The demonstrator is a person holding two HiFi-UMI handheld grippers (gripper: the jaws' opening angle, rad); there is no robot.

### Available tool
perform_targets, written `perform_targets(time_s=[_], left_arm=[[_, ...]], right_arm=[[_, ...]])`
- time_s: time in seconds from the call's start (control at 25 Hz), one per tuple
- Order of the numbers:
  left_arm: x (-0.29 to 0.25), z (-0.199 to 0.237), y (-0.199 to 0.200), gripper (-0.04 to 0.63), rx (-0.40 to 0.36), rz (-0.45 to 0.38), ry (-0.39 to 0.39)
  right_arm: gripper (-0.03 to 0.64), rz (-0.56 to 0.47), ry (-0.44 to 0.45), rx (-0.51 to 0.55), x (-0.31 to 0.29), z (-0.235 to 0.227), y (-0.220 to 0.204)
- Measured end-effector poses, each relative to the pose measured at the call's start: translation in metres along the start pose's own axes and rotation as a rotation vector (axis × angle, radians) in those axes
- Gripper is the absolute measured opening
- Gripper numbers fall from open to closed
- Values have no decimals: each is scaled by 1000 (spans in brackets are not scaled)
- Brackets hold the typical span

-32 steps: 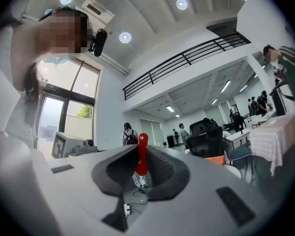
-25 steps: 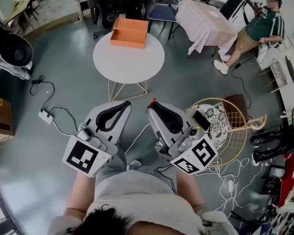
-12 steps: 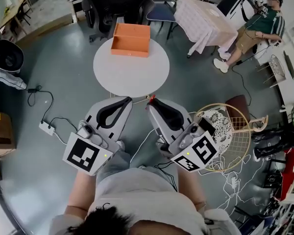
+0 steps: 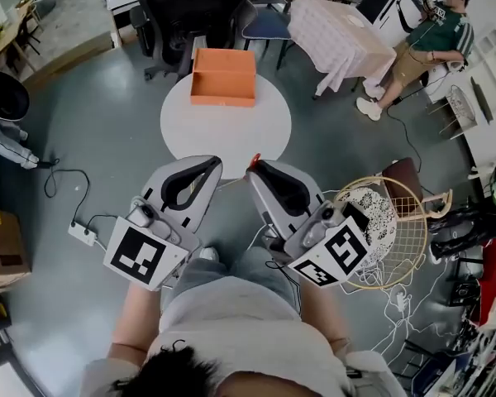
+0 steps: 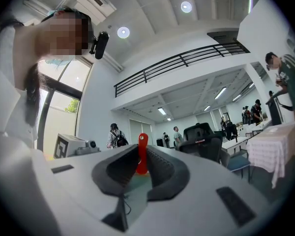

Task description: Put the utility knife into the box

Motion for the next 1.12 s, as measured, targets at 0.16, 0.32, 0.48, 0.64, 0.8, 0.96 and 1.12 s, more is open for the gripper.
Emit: perform_targets(time_s=[0.16,0.32,0.48,0.64,0.8,0.96,1.12], left_arm=[[-7,9,-2,9,19,1,-19],[-20,17,-7,9,16,0,-29],[-35,27,-11,9,16,8,-20],[-49,41,-11,9,14,18,-3],[-66,61,-16,9,14,24,20],[-88,79,-19,9,24,31,40],[-112,91,-16,9,25,33,70]], right_arm=[[57,12,-24,4,-3,-5,0],[57,21,-39,9,-7,-18,-2],[58,28,-39,1,-16,-38,-4],[58,28,-19,-4,-32,-61,-3],[58,38,6,1,-54,-82,-4],[58,47,35,-5,-74,-108,-3],[58,55,67,-11,-88,-137,4]])
Point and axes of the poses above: the fingertips, and each gripper's own axes: x backward along the fingers, z to its left, y out of its top, the point moved 9 cm from there along x, backward along the fingers, and after that the axes turned 9 degrees about -y, right-handed, at the moved point
